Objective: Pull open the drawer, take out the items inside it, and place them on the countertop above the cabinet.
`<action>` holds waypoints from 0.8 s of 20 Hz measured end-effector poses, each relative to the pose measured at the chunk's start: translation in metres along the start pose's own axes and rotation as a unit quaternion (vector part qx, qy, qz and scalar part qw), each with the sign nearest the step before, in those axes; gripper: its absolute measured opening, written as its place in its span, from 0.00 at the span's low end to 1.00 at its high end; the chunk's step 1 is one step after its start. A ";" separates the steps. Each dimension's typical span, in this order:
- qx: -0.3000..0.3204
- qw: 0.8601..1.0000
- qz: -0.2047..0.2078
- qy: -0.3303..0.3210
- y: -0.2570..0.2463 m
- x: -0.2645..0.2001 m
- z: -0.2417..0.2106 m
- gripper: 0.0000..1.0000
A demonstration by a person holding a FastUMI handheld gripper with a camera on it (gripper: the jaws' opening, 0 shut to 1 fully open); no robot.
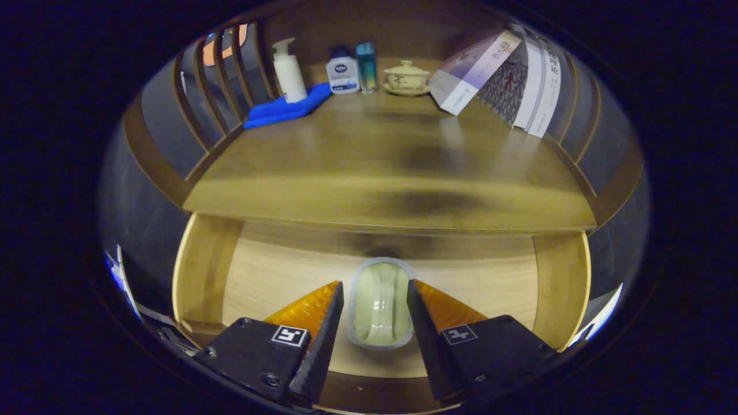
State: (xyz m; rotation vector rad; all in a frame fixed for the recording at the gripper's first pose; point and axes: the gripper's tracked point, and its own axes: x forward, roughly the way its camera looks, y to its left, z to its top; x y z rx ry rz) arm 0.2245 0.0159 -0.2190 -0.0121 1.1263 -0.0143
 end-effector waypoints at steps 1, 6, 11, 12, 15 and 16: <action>0.004 1.000 -0.001 0.008 0.000 0.004 -0.001 0.70; 0.014 0.999 -0.007 0.049 0.000 0.024 -0.015 0.63; 0.014 0.998 -0.018 0.062 -0.003 0.028 -0.018 0.39; 0.015 0.998 -0.020 0.063 -0.004 0.029 -0.016 0.35; 0.013 0.997 -0.019 0.068 -0.002 0.024 -0.020 0.23; 0.014 0.997 -0.013 0.069 -0.001 0.023 -0.022 0.22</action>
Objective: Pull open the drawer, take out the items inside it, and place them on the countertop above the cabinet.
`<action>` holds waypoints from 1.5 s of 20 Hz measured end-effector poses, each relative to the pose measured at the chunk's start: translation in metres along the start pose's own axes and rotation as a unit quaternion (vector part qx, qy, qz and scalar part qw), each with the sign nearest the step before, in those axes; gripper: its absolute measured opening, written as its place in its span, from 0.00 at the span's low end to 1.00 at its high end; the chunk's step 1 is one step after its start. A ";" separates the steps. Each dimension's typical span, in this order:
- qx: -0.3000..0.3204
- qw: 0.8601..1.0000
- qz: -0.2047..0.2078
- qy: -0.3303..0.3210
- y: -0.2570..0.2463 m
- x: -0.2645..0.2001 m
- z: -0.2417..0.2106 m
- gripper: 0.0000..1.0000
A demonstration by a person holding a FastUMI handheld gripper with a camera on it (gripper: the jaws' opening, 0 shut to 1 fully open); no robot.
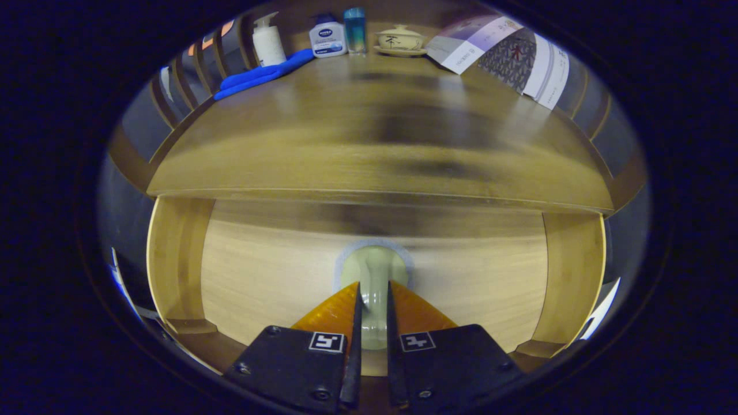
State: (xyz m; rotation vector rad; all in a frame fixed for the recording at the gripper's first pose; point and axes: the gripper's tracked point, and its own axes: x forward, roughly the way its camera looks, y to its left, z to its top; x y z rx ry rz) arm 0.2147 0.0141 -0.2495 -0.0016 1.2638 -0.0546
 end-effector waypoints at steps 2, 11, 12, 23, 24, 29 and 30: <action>0.002 1.000 0.009 -0.002 0.002 -0.004 -0.001 0.22; -0.020 0.996 0.044 -0.077 0.010 -0.077 0.002 0.21; -0.026 0.995 0.045 -0.087 0.012 -0.086 0.003 0.22; 0.007 0.990 0.039 -0.132 -0.006 -0.141 0.088 0.22; 0.017 0.991 0.042 -0.128 -0.005 -0.139 0.097 0.22; 0.035 0.992 0.038 -0.115 -0.011 -0.120 0.143 0.22; 0.036 0.992 0.040 -0.112 -0.010 -0.117 0.150 0.22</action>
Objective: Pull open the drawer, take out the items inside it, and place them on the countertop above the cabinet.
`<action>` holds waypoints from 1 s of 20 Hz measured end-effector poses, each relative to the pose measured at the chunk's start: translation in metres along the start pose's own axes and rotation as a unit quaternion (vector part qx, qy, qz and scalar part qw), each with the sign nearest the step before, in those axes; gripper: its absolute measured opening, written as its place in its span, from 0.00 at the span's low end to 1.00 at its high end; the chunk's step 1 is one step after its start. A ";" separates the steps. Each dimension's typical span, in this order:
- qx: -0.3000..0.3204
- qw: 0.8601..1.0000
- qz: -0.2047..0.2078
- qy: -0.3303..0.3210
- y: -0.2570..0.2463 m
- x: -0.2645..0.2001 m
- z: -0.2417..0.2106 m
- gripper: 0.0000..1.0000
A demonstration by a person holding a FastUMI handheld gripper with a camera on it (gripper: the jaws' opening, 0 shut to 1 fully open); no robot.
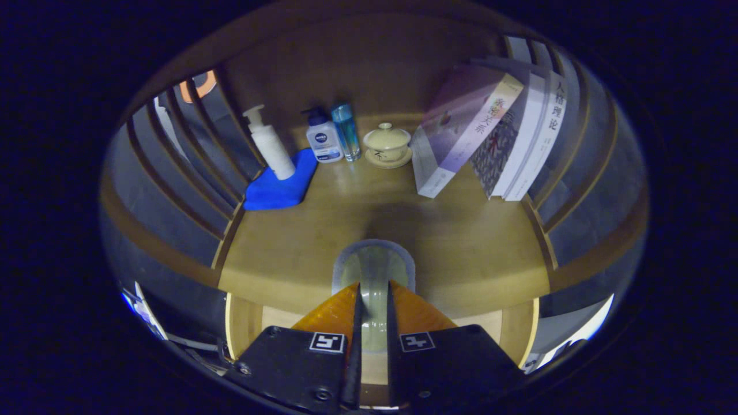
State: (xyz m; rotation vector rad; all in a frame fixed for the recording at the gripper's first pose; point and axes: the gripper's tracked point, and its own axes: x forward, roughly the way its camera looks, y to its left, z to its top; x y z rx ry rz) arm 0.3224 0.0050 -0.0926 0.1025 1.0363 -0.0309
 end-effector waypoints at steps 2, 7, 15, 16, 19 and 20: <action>0.003 1.000 -0.005 0.008 0.000 0.013 0.011 0.22; -0.010 1.000 -0.023 0.015 -0.001 0.034 0.032 0.21; 0.011 1.000 -0.008 0.026 -0.001 0.059 0.031 0.23; 0.009 1.000 -0.003 0.024 0.001 0.059 0.029 0.24; 0.014 1.000 0.022 -0.005 0.011 0.049 0.030 0.46; 0.011 0.999 0.021 -0.026 0.010 0.044 0.032 0.53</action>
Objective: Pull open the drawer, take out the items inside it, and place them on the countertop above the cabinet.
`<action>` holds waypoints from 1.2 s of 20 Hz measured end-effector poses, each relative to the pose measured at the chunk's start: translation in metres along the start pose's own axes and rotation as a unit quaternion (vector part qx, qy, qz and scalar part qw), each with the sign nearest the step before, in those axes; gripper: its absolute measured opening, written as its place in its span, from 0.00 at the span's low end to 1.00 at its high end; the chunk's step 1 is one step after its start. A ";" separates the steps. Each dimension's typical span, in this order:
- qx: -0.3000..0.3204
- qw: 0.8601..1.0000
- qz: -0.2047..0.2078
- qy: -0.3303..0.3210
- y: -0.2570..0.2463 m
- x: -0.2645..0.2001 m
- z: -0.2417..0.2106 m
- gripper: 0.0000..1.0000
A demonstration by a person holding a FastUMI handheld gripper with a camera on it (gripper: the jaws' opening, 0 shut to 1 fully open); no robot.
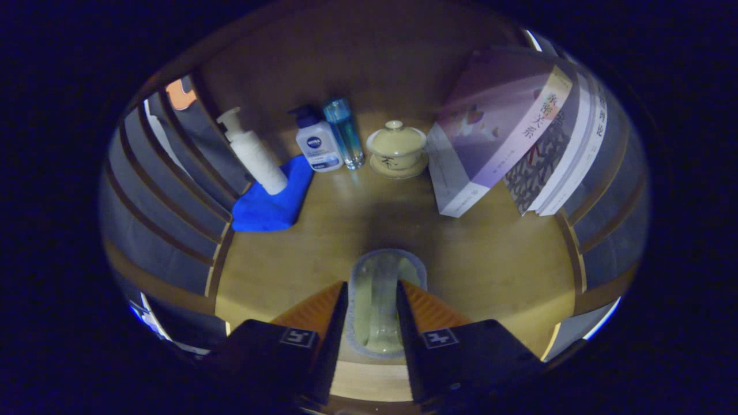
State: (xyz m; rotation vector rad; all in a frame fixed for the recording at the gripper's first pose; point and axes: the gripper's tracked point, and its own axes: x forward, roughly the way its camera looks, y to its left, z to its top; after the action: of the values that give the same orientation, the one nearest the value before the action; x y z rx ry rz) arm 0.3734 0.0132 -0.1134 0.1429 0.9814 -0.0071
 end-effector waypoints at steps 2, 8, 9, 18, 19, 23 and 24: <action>-0.005 0.998 -0.008 -0.054 -0.001 -0.013 0.013 0.60; -0.016 0.986 0.029 -0.164 0.021 -0.073 0.007 0.78; -0.022 0.984 0.028 -0.172 0.021 -0.081 -0.001 0.85; -0.068 0.934 0.052 -0.347 0.037 -0.200 -0.052 0.99; -0.072 0.927 0.056 -0.364 0.041 -0.212 -0.063 1.00; -0.090 0.903 0.055 -0.416 0.046 -0.238 -0.109 1.00; -0.088 0.900 0.054 -0.423 0.046 -0.239 -0.122 1.00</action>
State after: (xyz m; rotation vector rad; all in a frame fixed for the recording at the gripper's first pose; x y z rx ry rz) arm 0.1423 0.0599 0.0230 0.0165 0.0973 0.1131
